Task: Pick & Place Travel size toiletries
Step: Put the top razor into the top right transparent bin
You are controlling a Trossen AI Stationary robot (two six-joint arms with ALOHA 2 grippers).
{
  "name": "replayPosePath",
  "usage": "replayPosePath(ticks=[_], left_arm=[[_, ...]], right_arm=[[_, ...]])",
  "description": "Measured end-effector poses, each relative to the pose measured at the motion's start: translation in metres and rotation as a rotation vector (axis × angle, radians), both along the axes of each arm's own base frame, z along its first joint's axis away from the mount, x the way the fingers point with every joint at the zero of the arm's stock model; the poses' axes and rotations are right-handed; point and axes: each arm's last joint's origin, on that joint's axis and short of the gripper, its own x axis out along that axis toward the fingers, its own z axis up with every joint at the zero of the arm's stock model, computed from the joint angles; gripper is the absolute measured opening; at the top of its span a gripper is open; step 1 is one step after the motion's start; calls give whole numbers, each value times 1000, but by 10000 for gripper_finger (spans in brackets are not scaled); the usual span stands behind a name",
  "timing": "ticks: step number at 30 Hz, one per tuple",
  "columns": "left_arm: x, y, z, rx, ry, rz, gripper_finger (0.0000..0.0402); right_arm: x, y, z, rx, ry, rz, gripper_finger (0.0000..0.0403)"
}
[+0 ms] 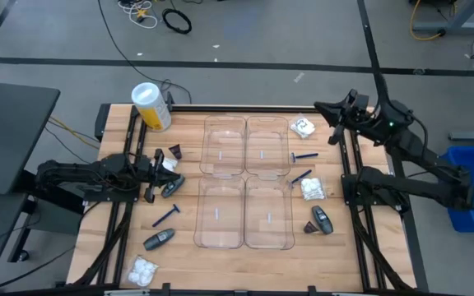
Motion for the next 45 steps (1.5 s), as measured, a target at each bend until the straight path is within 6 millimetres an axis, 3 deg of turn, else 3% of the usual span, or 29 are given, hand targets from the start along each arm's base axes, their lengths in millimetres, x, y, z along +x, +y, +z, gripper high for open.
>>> replayPosePath(ticks=[5, 18, 34, 45], left_arm=[[0, 0, 0, 0, 0, 0, 22], [0, 0, 0, 0, 0, 0, 22], [0, 0, 0, 0, 0, 0, 22], [0, 0, 0, 0, 0, 0, 22]], right_arm=[[-1, -3, 7, -9, 102, -23, 0], [-2, -8, -7, 18, 255, -47, 0], [14, -18, -41, 160, 564, -29, 0], [20, -22, -56, 115, 747, 21, 0]])
